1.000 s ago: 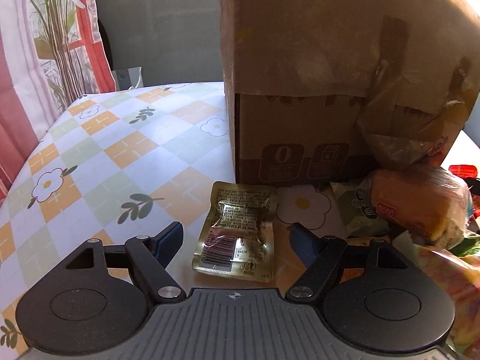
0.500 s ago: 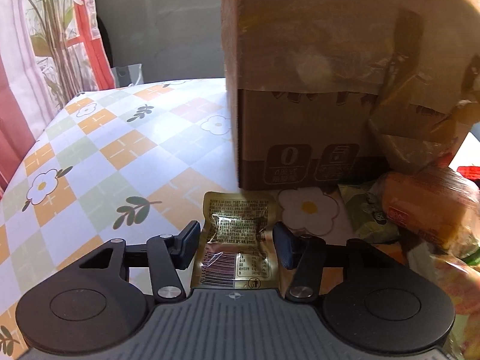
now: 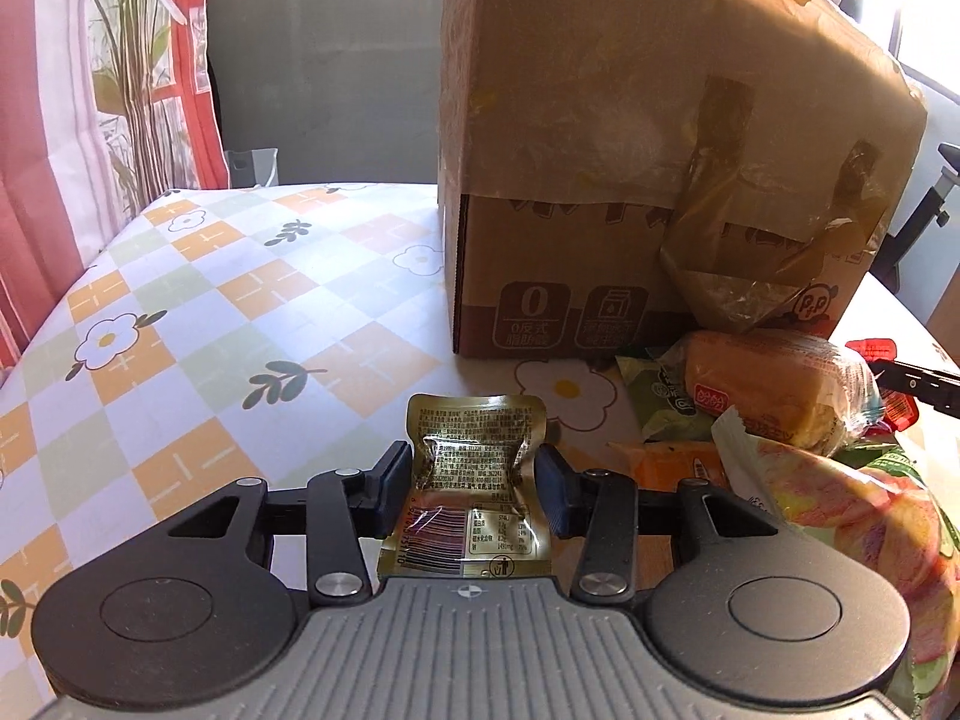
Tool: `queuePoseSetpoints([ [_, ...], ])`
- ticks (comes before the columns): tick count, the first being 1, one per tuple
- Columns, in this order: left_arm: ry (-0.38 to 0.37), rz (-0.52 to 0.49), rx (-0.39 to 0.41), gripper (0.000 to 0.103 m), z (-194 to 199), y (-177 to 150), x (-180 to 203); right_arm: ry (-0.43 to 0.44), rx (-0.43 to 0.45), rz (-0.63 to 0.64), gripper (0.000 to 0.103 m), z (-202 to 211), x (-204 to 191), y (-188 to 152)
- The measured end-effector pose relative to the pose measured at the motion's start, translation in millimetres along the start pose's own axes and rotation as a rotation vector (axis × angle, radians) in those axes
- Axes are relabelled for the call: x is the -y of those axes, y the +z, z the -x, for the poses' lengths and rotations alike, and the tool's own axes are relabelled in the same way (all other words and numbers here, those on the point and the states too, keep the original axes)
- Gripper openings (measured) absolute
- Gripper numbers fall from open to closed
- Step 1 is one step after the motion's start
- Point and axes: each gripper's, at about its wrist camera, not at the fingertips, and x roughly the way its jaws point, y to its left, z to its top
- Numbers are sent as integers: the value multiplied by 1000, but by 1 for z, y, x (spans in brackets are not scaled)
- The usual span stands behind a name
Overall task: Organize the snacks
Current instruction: 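Close the left tool on the gold clear packet while the right tool grasps the red candy packet, then carry both packets over the box and open both tools to drop them inside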
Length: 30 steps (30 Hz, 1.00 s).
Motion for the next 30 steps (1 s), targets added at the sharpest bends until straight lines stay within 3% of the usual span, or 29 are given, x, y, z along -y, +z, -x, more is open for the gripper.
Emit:
queuePoseSetpoints([
  [7, -33, -10, 63, 47, 19, 6, 6, -9, 55, -91, 13, 22, 5, 16],
  [15, -22, -26, 188, 47, 51, 25, 10, 59, 153, -36, 13, 57, -15, 43],
  [18, 14, -54, 268, 47, 68, 42, 11, 62, 206, -5, 13, 68, -26, 56],
  [30, -34, -68, 527, 49, 111, 127, 31, 108, 426, 141, 13, 92, -57, 137],
])
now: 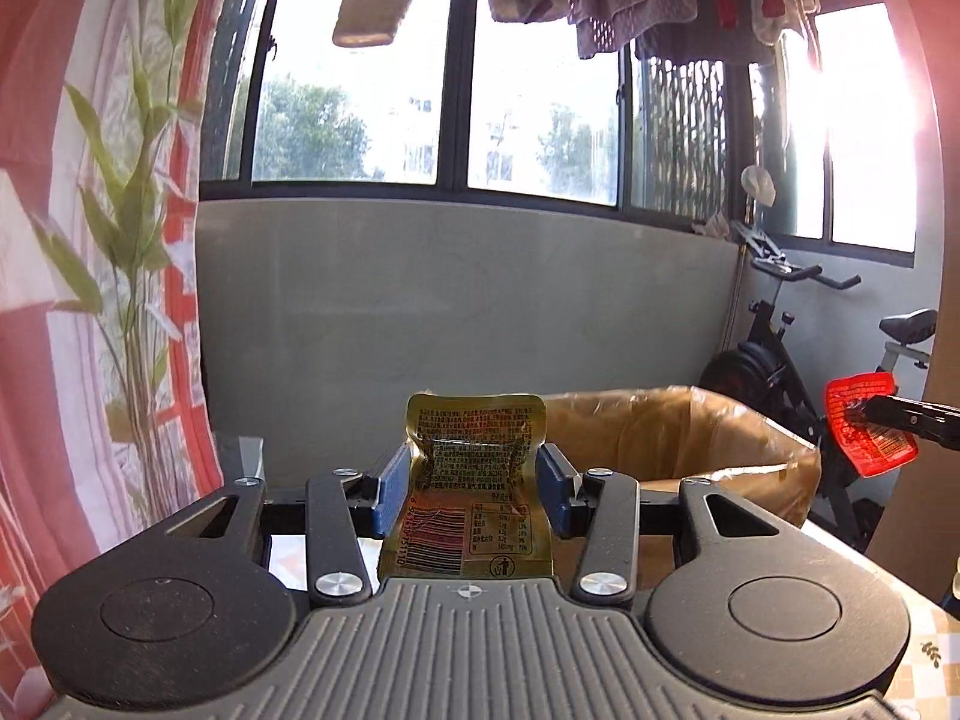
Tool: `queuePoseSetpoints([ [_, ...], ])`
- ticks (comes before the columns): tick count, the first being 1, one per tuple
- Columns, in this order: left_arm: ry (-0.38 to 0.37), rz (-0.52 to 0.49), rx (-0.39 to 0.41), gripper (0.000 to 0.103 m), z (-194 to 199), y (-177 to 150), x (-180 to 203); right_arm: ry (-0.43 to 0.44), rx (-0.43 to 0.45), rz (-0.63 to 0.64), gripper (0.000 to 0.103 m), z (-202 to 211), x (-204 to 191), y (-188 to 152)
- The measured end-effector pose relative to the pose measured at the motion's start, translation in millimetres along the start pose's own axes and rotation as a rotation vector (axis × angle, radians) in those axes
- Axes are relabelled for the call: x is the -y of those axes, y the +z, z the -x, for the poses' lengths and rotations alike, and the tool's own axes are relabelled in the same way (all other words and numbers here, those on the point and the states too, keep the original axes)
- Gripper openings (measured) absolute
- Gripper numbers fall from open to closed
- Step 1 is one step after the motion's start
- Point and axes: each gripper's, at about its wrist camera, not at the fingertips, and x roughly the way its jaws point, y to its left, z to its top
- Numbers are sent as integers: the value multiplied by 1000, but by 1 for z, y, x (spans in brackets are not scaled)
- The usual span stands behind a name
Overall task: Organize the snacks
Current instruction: 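Carry both packets over the box and open both tools to drop them inside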
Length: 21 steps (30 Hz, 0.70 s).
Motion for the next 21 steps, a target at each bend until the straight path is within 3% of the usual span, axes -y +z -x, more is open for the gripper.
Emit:
queuePoseSetpoints([
  [5, -60, -6, -3, 50, -51, 23, 21, 47, 11, 6, 13, -40, -3, 16],
  [10, -94, 26, -97, 53, -116, 26, 41, 30, -84, 3, 13, -99, -13, 11],
  [14, -52, 11, -180, 62, -143, 19, 56, -42, -171, 15, 15, -124, -16, 0],
  [15, -48, 13, -212, 63, -152, 18, 55, -76, -188, 48, 20, -128, -19, -4],
  [16, -43, 9, -228, 63, -155, 16, 56, -103, -202, 76, 32, -131, -20, -6],
  [18, -34, -10, -242, 64, -156, 15, 57, -121, -210, 88, 42, -132, -21, -8],
  [21, -36, -17, -243, 70, -147, 16, 45, -135, -191, 51, 46, -120, -14, -7],
])
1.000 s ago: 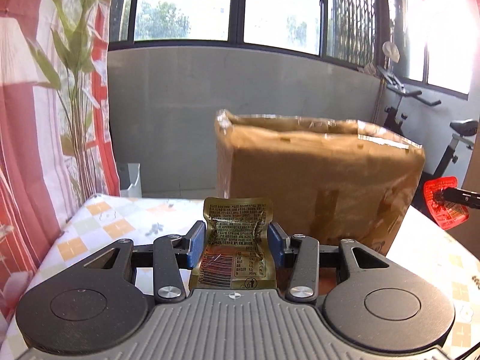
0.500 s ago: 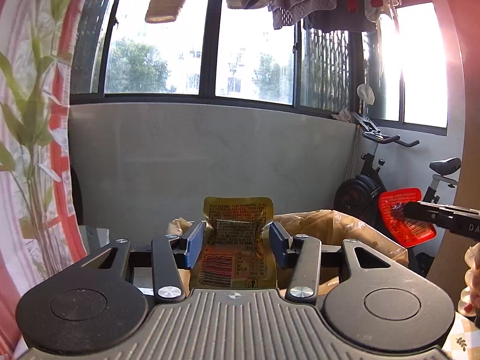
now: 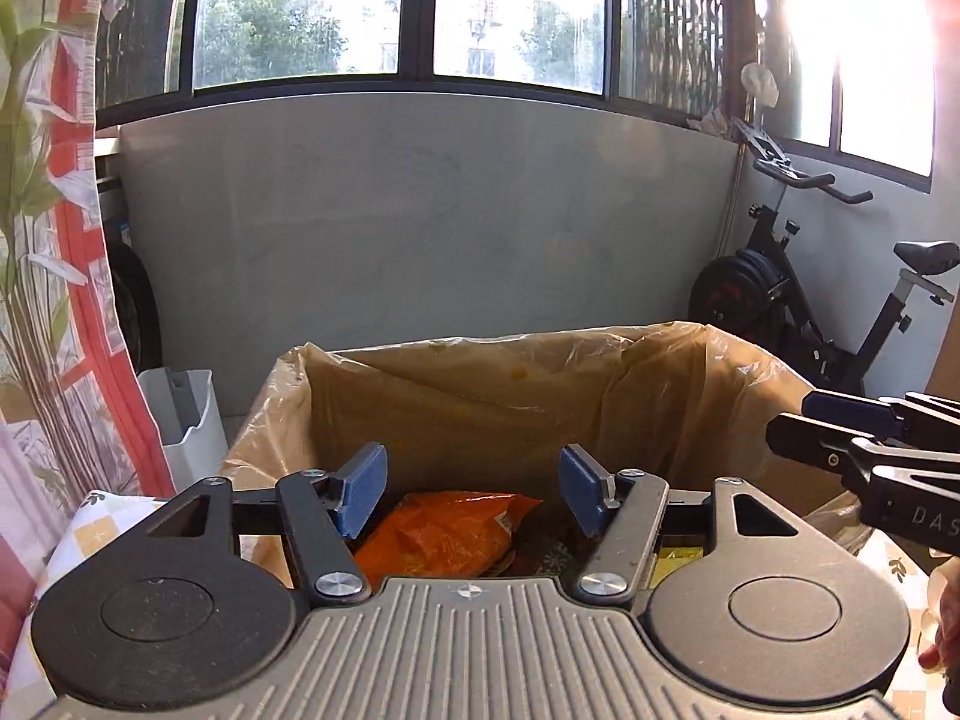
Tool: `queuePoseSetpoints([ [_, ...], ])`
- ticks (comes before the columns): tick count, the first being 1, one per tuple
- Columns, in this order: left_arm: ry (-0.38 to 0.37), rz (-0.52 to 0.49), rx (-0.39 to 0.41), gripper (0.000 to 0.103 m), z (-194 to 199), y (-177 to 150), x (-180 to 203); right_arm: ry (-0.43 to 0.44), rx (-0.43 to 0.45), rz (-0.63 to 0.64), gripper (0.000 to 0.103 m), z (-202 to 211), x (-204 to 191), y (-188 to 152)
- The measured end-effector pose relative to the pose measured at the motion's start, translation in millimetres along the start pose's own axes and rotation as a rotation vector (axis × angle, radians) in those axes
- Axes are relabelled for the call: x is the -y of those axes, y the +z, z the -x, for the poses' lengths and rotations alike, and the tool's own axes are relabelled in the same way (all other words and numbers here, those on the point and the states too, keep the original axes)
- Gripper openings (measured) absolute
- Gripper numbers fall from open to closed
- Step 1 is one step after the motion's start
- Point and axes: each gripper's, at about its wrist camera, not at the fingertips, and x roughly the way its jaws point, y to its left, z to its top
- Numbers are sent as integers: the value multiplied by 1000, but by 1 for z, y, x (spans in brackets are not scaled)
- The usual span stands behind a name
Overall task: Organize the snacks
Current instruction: 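Carry both packets over the box and open both tools to drop them inside, then lower the left tool to an orange wafer packet while the right tool approaches a red packet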
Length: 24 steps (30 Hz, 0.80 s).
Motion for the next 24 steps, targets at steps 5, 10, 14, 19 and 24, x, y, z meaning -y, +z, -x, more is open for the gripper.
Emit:
queuePoseSetpoints([
  [5, 0, 31, -1, 72, 28, -4, -27, 37, -4, -2, 60, 25, 10, -6],
  [10, 2, 53, 2, 72, 59, -14, -44, 63, 7, -9, 64, 52, 19, -14],
  [14, 2, 66, 2, 72, 79, -31, -50, 67, 9, -26, 67, 68, 23, -24],
  [19, -70, 103, -41, 72, 85, -64, -44, 54, -21, -46, 67, 79, 26, -47],
  [24, -104, 153, -119, 71, 82, -102, -31, 50, -100, -102, 67, 82, 27, -83],
])
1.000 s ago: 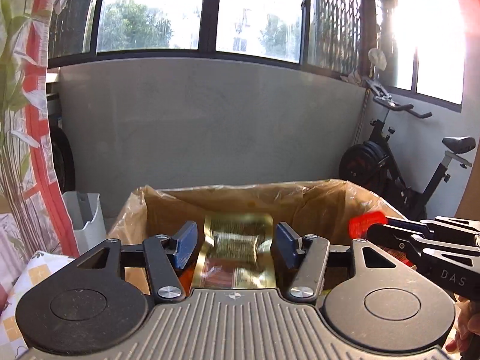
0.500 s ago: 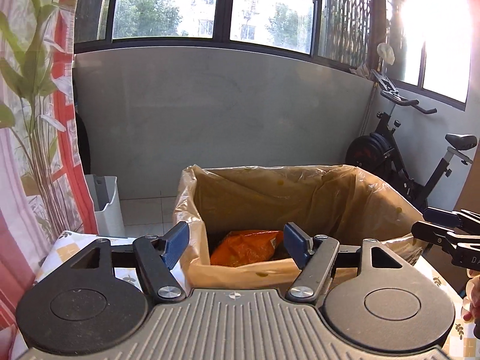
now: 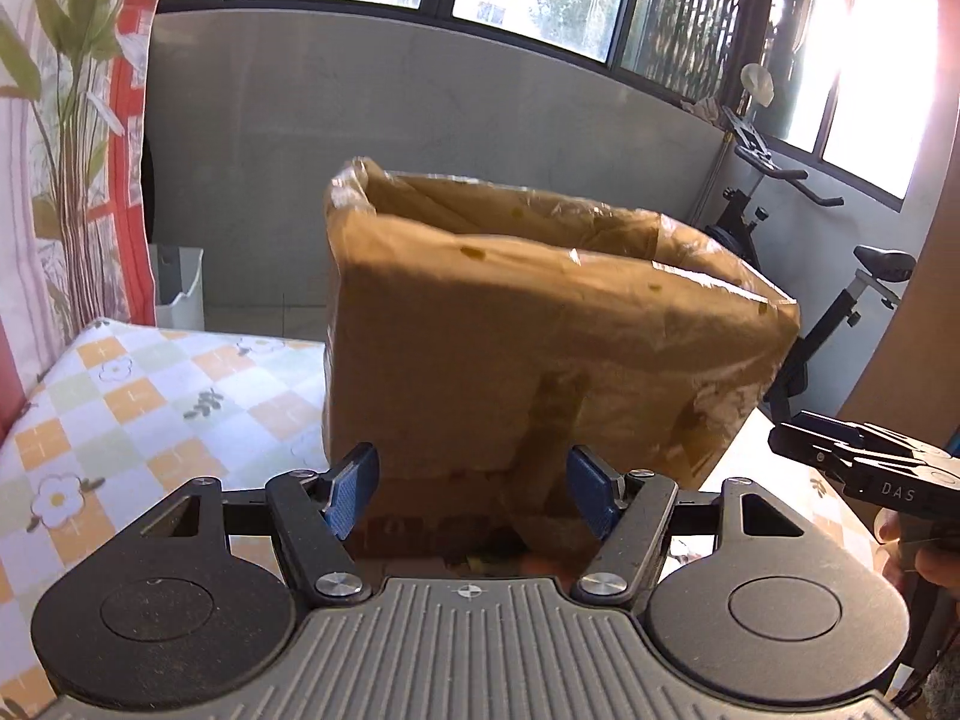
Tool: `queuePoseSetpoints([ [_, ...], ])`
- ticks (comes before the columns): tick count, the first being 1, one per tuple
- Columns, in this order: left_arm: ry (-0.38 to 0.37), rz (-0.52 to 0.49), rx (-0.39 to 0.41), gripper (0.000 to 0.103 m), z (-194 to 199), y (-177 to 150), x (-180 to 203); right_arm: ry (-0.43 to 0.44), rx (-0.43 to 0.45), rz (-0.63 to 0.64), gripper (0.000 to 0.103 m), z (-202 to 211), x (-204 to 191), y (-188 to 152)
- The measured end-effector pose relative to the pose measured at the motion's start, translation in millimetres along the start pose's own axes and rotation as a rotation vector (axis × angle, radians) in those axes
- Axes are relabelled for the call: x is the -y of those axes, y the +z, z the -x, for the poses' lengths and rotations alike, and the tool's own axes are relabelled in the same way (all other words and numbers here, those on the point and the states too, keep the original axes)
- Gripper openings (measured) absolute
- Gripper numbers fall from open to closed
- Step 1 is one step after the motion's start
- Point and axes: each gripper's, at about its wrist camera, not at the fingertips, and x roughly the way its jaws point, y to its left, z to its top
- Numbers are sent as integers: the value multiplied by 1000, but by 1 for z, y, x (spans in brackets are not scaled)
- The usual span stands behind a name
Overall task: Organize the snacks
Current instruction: 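Lower the left tool to an orange wafer packet while the right tool approaches a red packet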
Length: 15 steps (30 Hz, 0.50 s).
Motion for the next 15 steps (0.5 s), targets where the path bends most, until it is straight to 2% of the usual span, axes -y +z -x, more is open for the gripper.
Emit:
queuePoseSetpoints([
  [4, 4, 36, -64, 71, -6, -21, 1, 24, -60, -56, 67, 4, -4, -29],
  [9, -11, 113, -132, 71, 0, -48, -2, 35, -135, -64, 67, 7, -12, -53],
  [15, -45, 102, -180, 71, 2, -67, 3, 57, -193, -45, 67, 10, -25, -67],
])
